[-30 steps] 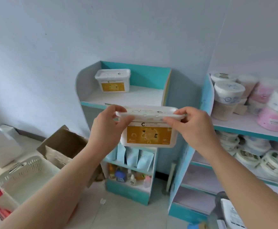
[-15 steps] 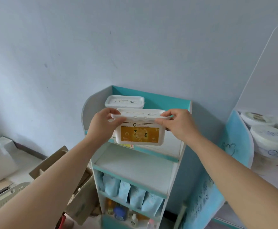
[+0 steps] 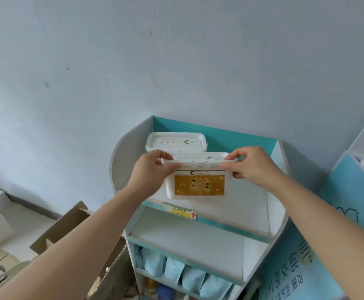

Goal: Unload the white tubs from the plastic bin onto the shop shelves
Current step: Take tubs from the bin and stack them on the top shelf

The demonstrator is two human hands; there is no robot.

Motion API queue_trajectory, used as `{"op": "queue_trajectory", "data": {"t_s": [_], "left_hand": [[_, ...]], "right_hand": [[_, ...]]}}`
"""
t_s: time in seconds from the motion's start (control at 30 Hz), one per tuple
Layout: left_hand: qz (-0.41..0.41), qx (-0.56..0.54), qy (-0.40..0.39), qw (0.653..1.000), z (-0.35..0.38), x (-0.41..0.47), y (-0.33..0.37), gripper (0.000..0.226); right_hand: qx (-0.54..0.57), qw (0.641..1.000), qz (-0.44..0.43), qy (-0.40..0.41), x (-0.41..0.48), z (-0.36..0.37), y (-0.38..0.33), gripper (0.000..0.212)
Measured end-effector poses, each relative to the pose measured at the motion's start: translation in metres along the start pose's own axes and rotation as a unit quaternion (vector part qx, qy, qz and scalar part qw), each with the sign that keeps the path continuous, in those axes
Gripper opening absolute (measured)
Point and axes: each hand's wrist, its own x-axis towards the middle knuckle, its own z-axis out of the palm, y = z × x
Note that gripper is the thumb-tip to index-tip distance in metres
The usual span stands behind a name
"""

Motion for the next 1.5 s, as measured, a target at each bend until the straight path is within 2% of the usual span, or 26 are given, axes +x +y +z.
{"op": "queue_trajectory", "data": {"t_s": [0.1, 0.2, 0.3, 0.47, 0.6, 0.77, 0.87, 1.07, 1.37, 1.5], "left_hand": [[0.016, -0.008, -0.058, 0.998, 0.021, 0.011, 0.003, 0.019], [0.037, -0.011, -0.078, 0.996, 0.041, 0.02, 0.006, 0.019], [0.053, -0.013, -0.085, 0.995, 0.049, 0.028, 0.01, 0.019], [0.067, -0.019, -0.114, 0.991, 0.049, 0.034, 0.007, 0.023], [0.068, -0.046, -0.128, 0.988, 0.051, 0.037, 0.004, 0.022], [0.072, -0.052, -0.162, 0.983, 0.06, 0.043, 0.008, 0.023], [0.072, -0.055, -0.191, 0.977, 0.067, 0.049, 0.01, 0.023], [0.063, -0.061, -0.2, 0.976, 0.072, 0.067, 0.02, 0.024], [0.064, -0.105, -0.199, 0.972, 0.082, 0.068, -0.003, 0.02], [0.065, -0.087, -0.185, 0.977, 0.091, 0.076, 0.003, 0.021]], "right_hand": [[-0.049, 0.998, 0.05, 0.002, 0.002, -0.019, 0.006, 0.024], [-0.092, 0.993, 0.071, 0.011, -0.001, -0.029, 0.013, 0.028], [-0.19, 0.98, 0.053, 0.028, -0.007, -0.031, 0.012, 0.039], [-0.34, 0.938, 0.006, 0.059, -0.011, -0.029, 0.006, 0.04], [-0.332, 0.943, 0.006, 0.023, -0.017, -0.03, 0.006, 0.035], [-0.388, 0.921, 0.025, 0.014, -0.018, -0.037, 0.003, 0.028], [-0.386, 0.922, 0.04, 0.007, -0.019, -0.04, 0.006, 0.025], [-0.362, 0.931, 0.029, 0.034, -0.011, -0.043, 0.008, 0.029], [-0.426, 0.903, -0.01, 0.05, -0.012, -0.03, 0.023, 0.024], [-0.397, 0.915, 0.013, 0.072, -0.001, -0.033, 0.025, 0.026]]}}
